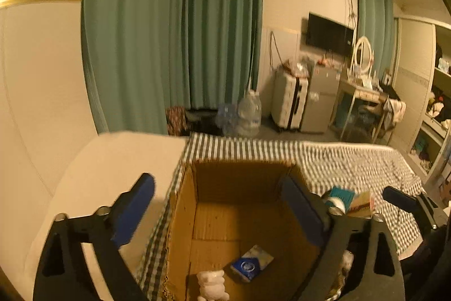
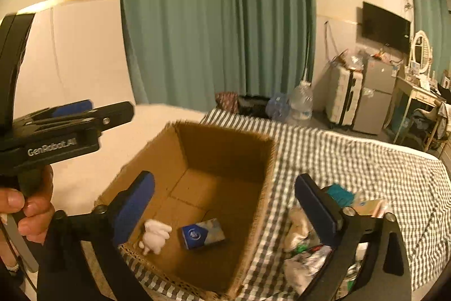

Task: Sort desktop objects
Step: 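Carry the bear and tissue pack over the cardboard box and release both, then move both tools back to the pile and grasp the green medicine box with the right tool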

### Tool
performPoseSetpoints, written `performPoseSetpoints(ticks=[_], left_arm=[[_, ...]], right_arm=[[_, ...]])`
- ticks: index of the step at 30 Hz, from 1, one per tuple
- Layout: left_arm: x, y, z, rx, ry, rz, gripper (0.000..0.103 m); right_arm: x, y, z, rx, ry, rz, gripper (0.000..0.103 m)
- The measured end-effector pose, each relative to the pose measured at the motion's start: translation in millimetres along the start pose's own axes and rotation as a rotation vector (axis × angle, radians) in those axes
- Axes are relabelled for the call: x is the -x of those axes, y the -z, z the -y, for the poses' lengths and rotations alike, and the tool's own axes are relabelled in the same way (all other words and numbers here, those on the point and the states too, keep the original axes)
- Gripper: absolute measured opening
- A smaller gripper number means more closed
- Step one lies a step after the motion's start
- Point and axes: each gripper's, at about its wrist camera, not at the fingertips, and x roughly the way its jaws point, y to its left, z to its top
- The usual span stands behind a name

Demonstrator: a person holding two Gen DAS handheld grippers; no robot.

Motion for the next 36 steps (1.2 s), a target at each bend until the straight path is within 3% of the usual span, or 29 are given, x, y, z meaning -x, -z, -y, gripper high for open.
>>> performPoseSetpoints(ticks=[4,8,20,25,36], left_arm=[[23.3,-9.2,11.8,-0.01,-0.007,0.073,0.103],[38.6,-14.6,29.8,-0.019,0.006,0.095,0.103],[37.9,-11.3,72.7,-0.004,0.086,0.064,0.103],[31.9,-0.2,102.2,-0.055,0.121,0.032,0.103],[12.7,39.3,184.4,-0.187,0.234,-0.024,0.103]], right_arm=[[28.8,-10.2,16.0,-0.006,0.03,0.051,0.103],[56.3,-16.1,35.2,-0.007,0.086,0.07,0.103],[110.0,6.8,103.5,-0.054,0.228,0.033,0.103],[114.8,25.7,138.3,-0.099,0.244,-0.002,0.103],[85.6,82.0,180.6,-0.087,0.166,-0.14,0.103]])
